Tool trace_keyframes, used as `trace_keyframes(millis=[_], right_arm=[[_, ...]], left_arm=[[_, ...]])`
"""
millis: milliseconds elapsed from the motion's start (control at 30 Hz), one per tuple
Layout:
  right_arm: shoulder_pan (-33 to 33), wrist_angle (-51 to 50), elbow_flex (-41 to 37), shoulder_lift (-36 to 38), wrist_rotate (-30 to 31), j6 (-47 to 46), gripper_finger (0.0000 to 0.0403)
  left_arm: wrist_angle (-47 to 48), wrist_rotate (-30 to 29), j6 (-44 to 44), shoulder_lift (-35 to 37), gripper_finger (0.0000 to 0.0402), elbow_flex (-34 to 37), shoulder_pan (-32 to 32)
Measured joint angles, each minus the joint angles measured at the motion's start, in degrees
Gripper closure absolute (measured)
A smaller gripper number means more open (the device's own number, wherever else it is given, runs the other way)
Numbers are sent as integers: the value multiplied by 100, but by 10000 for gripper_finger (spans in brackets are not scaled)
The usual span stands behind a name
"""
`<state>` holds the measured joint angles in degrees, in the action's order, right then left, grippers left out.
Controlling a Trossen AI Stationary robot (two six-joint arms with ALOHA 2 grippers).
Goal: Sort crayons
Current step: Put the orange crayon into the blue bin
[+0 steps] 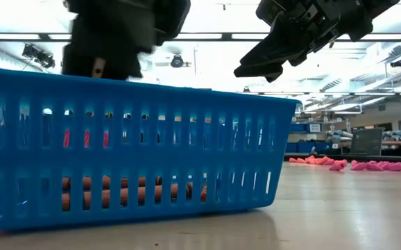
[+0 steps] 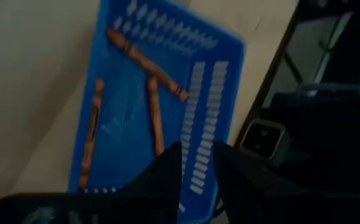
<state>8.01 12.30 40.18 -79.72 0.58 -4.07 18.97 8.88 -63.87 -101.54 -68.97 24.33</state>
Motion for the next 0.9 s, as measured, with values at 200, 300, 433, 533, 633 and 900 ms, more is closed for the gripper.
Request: trace_keyframes(millis=[200, 300, 433, 533, 633, 900], right_arm=[[-2, 1, 0, 0, -2, -1, 236], [-2, 0, 0, 0, -8, -43, 236], [-2, -1, 0, 0, -16, -69, 236], [-2, -1, 0, 0, -17, -79, 236], [-2, -1, 0, 0, -15, -77, 236], [-4, 6, 0, 0, -11, -80, 236]], left_arm=[[254, -51, -154, 88, 313, -2, -403], [495, -473, -288, 88, 324, -2, -578], [889, -961, -436, 83, 340, -2, -800], [1338, -1001, -435, 21, 351, -2, -940], [1922, -1058, -460, -25, 357, -3, -1019], [2385, -1050, -321, -163, 327, 4, -1080]])
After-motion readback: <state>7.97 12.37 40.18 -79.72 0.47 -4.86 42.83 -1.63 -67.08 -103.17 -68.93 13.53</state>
